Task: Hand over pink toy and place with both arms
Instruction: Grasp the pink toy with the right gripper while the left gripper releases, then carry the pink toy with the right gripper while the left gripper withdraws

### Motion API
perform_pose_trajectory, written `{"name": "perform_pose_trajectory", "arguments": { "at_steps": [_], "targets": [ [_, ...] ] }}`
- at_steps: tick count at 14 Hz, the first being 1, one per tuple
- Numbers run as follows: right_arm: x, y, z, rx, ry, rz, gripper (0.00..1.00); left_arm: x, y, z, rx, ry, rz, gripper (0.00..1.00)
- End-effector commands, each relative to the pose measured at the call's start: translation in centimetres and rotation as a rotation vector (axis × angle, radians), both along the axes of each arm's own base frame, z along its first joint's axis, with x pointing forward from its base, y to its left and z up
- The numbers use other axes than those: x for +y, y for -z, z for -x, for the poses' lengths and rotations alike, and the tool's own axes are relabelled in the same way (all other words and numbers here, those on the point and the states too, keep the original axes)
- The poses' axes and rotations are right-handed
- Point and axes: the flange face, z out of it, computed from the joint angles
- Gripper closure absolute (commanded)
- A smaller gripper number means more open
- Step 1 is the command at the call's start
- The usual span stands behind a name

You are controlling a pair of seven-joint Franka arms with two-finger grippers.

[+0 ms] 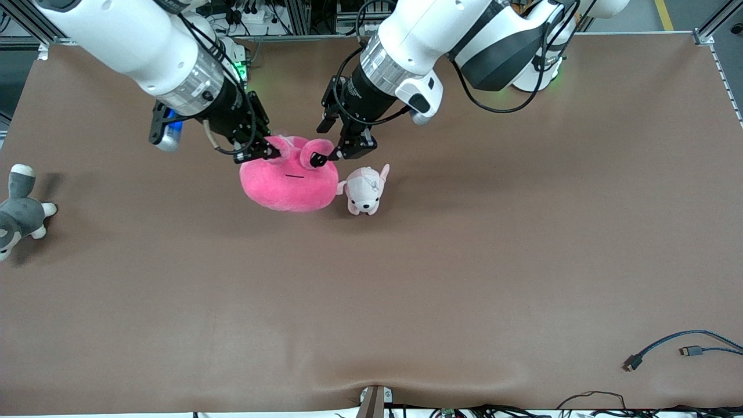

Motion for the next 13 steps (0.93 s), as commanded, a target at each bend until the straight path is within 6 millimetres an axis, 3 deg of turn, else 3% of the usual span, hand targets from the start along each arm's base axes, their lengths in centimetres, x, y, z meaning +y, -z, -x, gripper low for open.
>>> {"name": "perform_pose_trajectory", "arguments": {
  "at_steps": [1,4,7,11,13],
  "targets": [
    [-3.8,0.1,-1.5,0.000,-0.033,0.006,1.00,1.8,-1.6,0.0,-0.049,0.022,-0.091,0.00],
    [-9.0,1.7,-2.8,0.030,-0.167,0.028,1.00,6.4,-1.9,-1.7,-0.110,0.206,-0.240,0.00],
    [-15.4,4.4,-4.4,0.068,-0.365,0.019,1.00,12.8,-2.0,-4.8,-0.159,0.385,-0.335,0.00],
    [-24.7,7.7,-5.7,0.112,-0.482,-0.023,1.00,21.3,-0.9,-8.5,-0.242,0.731,-0.421,0.00],
    [-29.9,10.6,-6.4,0.143,-0.510,-0.065,1.00,25.2,-0.2,-9.8,-0.273,0.906,-0.454,0.00]
  ]
}}
